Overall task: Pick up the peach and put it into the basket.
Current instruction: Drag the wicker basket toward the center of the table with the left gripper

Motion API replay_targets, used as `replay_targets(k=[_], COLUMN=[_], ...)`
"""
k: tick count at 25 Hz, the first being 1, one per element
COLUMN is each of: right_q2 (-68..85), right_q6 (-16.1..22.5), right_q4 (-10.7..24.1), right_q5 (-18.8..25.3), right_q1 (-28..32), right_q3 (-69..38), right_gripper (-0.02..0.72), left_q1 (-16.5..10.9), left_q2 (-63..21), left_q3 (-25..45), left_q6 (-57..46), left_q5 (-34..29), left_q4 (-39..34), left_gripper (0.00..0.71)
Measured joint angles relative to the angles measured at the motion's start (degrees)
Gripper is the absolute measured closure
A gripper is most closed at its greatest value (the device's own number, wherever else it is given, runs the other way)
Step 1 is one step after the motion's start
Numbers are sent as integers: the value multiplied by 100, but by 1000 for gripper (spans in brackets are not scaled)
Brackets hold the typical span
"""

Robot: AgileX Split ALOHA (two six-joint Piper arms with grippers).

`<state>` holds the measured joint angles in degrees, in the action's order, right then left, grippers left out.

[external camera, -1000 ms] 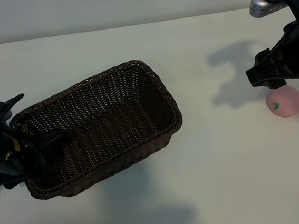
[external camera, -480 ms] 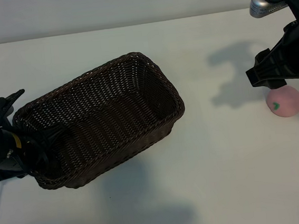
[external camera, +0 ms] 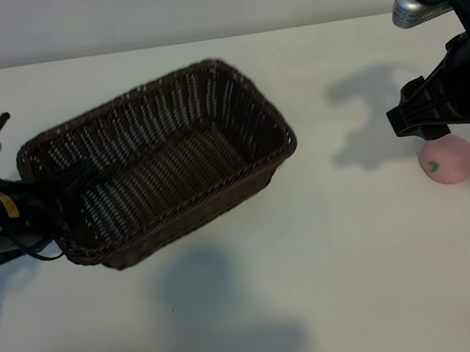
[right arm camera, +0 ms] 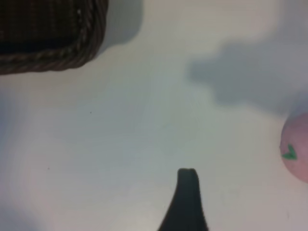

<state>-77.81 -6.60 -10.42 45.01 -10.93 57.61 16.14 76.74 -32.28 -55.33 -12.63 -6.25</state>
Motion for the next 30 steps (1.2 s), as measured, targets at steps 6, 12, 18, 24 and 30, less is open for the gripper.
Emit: replay_targets(k=[6, 12, 18, 24, 30], right_q2=[0, 0, 0, 0, 0], right_q6=[4, 4, -1, -1, -1], right_q4=[0, 0, 0, 0, 0], right_q5=[0, 0, 0, 0, 0], right_q1=[0, 0, 0, 0, 0], right_q3=[0, 0, 0, 0, 0], right_gripper=[119, 119, 119, 118, 118], left_q1=[0, 0, 0, 0, 0], left_q2=[-383, -317, 179, 951, 1746], left_q3=[19, -411, -1468, -2175, -2375], left_q6=[5, 737, 2227, 3765, 4900], left_q5=[312, -199, -951, -1011, -883], left_q4=[134, 173, 737, 2006, 3109], left_gripper=[548, 548, 548, 548, 548])
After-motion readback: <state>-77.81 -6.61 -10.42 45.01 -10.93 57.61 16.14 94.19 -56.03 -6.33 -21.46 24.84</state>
